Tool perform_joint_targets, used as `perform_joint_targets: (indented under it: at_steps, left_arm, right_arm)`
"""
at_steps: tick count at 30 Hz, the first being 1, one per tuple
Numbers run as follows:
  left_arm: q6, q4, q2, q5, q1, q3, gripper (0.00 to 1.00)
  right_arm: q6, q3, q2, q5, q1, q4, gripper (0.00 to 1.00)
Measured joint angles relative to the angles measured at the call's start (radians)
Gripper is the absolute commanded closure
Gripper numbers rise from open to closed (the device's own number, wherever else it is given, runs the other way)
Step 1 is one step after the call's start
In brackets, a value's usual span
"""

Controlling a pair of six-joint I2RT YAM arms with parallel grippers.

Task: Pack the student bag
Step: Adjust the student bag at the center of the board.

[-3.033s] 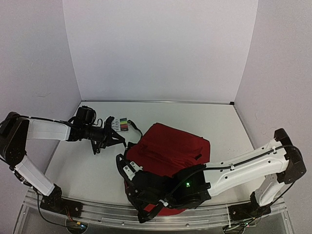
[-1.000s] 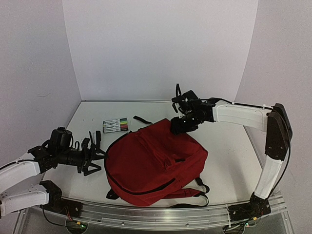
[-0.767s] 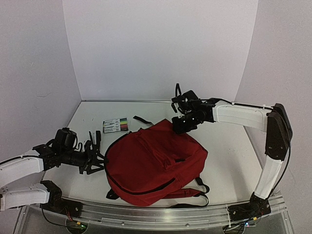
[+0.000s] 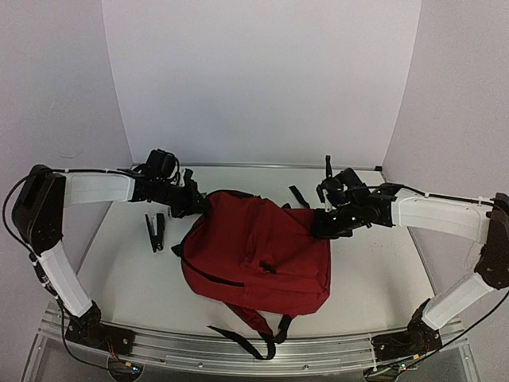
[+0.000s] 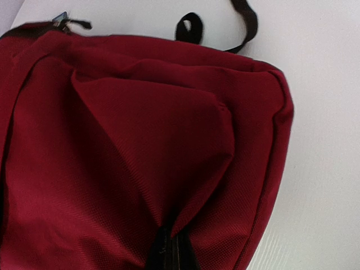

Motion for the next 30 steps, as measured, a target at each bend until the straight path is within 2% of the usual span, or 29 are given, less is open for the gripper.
perform_joint_targets:
  at_steps: [4,7,10,12,13,16,19,22,26,30]
  left_arm:
    - [0.078,0.016,0.210,0.029,0.006,0.249,1.00]
    - [0.119,0.022,0.322,0.054,0.005,0.387,1.00]
    - [0.142,0.029,0.393,0.076,0.003,0.475,0.88]
    - [0.151,0.024,0.404,0.081,0.000,0.492,0.74]
    - [0.155,0.022,0.404,0.077,-0.002,0.495,0.69]
    - [0.174,0.011,0.399,0.049,0.002,0.502,0.55]
    - [0.199,-0.033,0.355,0.000,0.007,0.484,0.41]
    - [0.198,-0.083,0.222,-0.066,0.012,0.384,0.30]
    - [0.182,-0.126,-0.008,-0.123,0.014,0.231,0.23]
    - [0.120,-0.124,-0.203,-0.150,0.014,0.070,0.22]
  right_arm:
    - [0.047,-0.057,-0.058,-0.029,0.046,-0.007,1.00]
    - [0.082,-0.066,-0.067,-0.040,0.124,-0.005,1.00]
    - [0.124,-0.067,-0.067,-0.048,0.215,0.009,0.99]
    - [0.154,-0.067,-0.066,-0.054,0.258,0.021,0.89]
    - [0.165,-0.067,-0.067,-0.057,0.269,0.022,0.81]
    - [0.190,-0.064,-0.073,-0.065,0.290,0.007,0.67]
    - [0.212,-0.042,-0.102,-0.057,0.297,-0.042,0.58]
    - [0.211,0.027,-0.127,-0.029,0.311,-0.101,0.55]
    - [0.207,0.150,-0.133,0.003,0.349,-0.119,0.54]
    - [0.198,0.251,-0.101,0.037,0.399,-0.123,0.52]
